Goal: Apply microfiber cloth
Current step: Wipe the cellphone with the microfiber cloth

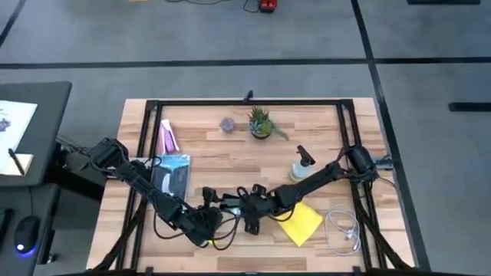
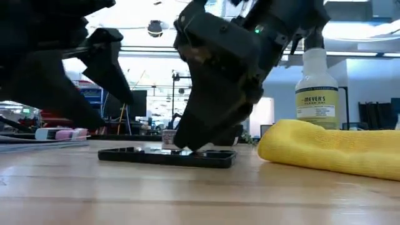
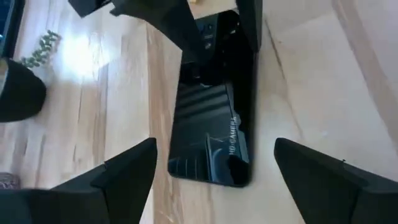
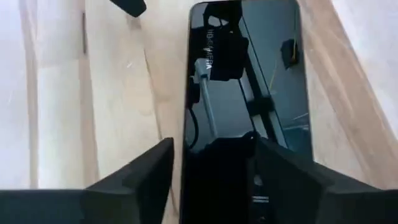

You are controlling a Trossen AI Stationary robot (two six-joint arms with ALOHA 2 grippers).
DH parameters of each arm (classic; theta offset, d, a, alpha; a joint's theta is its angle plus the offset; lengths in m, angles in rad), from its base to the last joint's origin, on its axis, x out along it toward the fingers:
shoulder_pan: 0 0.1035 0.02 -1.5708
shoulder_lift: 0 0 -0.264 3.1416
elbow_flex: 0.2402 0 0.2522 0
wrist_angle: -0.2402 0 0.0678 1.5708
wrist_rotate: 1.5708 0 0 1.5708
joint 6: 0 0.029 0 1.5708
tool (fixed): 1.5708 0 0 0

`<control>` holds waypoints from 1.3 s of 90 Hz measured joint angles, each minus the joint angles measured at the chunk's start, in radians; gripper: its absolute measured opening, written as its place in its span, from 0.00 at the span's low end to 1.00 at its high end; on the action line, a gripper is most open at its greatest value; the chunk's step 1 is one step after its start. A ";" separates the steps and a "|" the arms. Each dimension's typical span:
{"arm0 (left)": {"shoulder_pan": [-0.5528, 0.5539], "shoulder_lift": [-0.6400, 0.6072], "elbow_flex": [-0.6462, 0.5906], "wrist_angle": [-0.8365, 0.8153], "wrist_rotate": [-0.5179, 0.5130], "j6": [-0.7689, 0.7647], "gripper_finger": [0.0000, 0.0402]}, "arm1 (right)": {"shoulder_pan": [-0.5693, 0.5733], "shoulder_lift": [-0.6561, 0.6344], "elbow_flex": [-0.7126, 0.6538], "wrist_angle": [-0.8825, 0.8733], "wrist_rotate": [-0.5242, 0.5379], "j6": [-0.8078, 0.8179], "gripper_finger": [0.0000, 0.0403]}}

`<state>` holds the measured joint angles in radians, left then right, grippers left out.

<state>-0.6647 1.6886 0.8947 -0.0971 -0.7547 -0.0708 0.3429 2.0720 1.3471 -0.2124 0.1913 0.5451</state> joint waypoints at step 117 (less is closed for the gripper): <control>0.265 0.015 0.051 0.049 0.501 0.066 0.77 | 0.179 -0.049 0.005 -0.097 0.088 0.029 0.41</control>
<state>-0.3993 1.7035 0.9462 -0.0476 -0.2539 -0.0047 0.5217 2.0232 1.3520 -0.3098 0.2792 0.5743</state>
